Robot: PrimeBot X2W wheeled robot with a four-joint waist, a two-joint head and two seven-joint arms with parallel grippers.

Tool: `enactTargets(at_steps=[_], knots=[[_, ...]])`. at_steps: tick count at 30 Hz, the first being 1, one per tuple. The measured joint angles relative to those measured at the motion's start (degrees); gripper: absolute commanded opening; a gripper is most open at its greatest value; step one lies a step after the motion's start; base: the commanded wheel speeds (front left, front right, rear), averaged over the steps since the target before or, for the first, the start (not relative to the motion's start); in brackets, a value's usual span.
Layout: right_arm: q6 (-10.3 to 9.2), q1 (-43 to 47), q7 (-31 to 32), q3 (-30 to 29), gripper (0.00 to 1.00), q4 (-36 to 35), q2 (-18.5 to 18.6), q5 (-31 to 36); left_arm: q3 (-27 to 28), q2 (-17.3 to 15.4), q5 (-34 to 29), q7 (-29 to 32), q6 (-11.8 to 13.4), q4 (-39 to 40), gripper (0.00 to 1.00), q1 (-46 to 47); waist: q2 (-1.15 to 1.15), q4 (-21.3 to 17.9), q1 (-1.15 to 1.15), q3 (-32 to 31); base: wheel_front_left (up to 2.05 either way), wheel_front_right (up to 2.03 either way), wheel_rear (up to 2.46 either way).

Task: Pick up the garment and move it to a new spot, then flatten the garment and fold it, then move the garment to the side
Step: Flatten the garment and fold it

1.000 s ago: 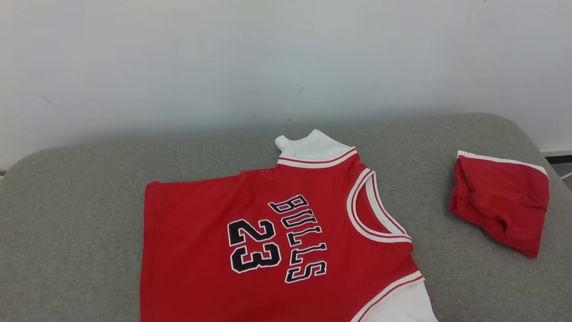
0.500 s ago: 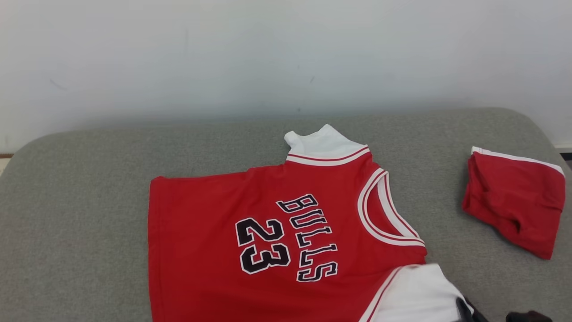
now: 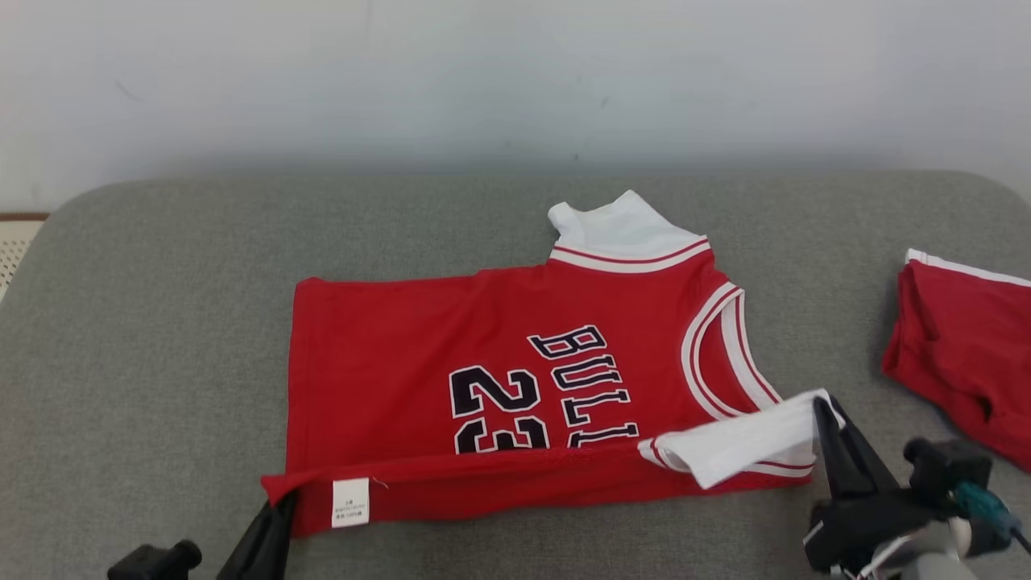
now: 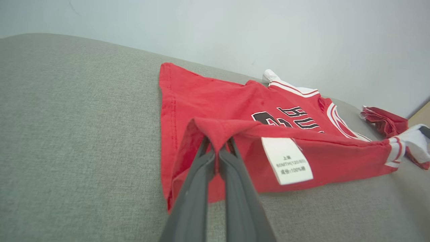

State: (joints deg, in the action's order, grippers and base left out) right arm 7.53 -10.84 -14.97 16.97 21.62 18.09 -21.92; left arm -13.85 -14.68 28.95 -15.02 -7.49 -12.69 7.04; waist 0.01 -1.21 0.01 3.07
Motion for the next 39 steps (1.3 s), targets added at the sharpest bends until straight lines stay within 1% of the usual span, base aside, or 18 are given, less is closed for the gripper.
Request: enactTargets(at_steps=[6,10,17,18,20,21,22,23,24,25,26,30,34,37,39], knots=[[0.0,-6.7,0.0,0.8,0.0,4.1,-0.8,1.9,-0.2,0.5,0.1,0.0,0.0,-2.1,0.0,4.6,0.0,0.8,0.0,2.4,0.0,0.0,0.0],[0.0,-10.9,0.0,1.1,0.0,7.1,-1.1,2.9,-1.5,0.9,0.0,0.0,0.0,-4.2,0.0,8.1,0.0,1.2,0.0,4.4,0.0,0.0,0.0],[0.0,-16.5,0.0,1.3,0.0,11.2,-2.2,5.6,-2.2,1.1,-0.6,0.0,0.0,-8.1,0.0,13.0,0.0,1.7,0.0,8.3,0.0,0.0,0.0],[0.0,-17.1,0.0,1.3,0.0,11.7,-2.4,5.8,-1.9,1.3,-0.7,0.0,0.0,-8.6,0.04,13.6,0.0,1.7,0.01,8.8,0.0,0.0,0.0],[0.0,-17.8,0.0,1.4,0.0,12.3,-2.6,6.1,-1.8,1.3,-0.7,0.0,0.0,-9.0,0.3,14.1,0.0,1.7,0.0,9.3,0.0,0.0,0.0],[0.0,-19.2,0.0,1.3,0.0,13.8,-3.1,6.7,-1.7,1.6,-0.9,0.0,0.0,-9.6,0.45,15.0,0.0,1.7,0.0,10.6,0.0,0.0,0.0],[0.0,-19.6,0.0,1.3,0.12,14.3,-3.2,6.9,-1.7,1.7,-1.0,0.0,0.0,-9.7,0.54,15.3,0.0,1.7,0.0,11.0,0.0,0.0,0.0],[0.0,-19.9,0.0,1.3,0.23,14.7,-3.4,7.0,-1.7,1.8,-1.0,0.0,0.0,-9.9,0.61,15.5,0.0,1.7,0.0,11.3,0.0,0.0,0.0],[0.0,-20.3,0.0,1.2,0.38,15.2,-3.6,7.0,-1.7,1.9,-1.0,0.0,0.0,-10.1,0.71,15.6,0.0,1.7,0.0,11.5,0.0,0.0,0.0],[0.0,-20.6,0.0,0.9,0.49,15.7,-3.9,7.0,-1.5,2.0,-1.1,0.0,0.0,-10.5,0.87,15.6,0.0,1.7,0.0,11.7,0.0,0.0,0.0],[0.0,-20.9,0.0,0.6,1.0,16.4,-4.3,7.0,-1.1,2.2,-1.4,0.0,0.0,-10.7,1.0,15.6,0.0,1.7,0.0,11.7,0.0,0.0,0.0],[0.0,-21.6,0.0,-1.1,1.0,16.6,-4.6,7.8,0.6,2.7,-3.2,0.0,0.0,-11.3,1.0,15.6,0.0,1.9,0.0,11.6,0.0,0.0,0.0],[0.0,-21.2,0.0,-5.5,1.0,15.5,-4.6,9.0,3.8,4.0,-6.8,0.0,0.0,-11.3,1.0,15.1,0.0,2.1,0.0,10.8,0.0,0.0,0.0],[0.0,-19.1,0.0,-8.6,1.0,13.9,-4.8,9.9,6.7,4.8,-9.7,0.0,0.0,-10.7,1.0,13.2,-0.01,2.1,-0.01,9.7,0.0,0.0,0.0],[0.0,-16.7,0.0,-8.8,1.0,13.0,-5.1,10.2,8.0,5.4,-11.7,0.0,0.0,-10.0,1.0,11.6,-0.01,2.1,-0.01,8.7,0.0,0.0,0.0]])
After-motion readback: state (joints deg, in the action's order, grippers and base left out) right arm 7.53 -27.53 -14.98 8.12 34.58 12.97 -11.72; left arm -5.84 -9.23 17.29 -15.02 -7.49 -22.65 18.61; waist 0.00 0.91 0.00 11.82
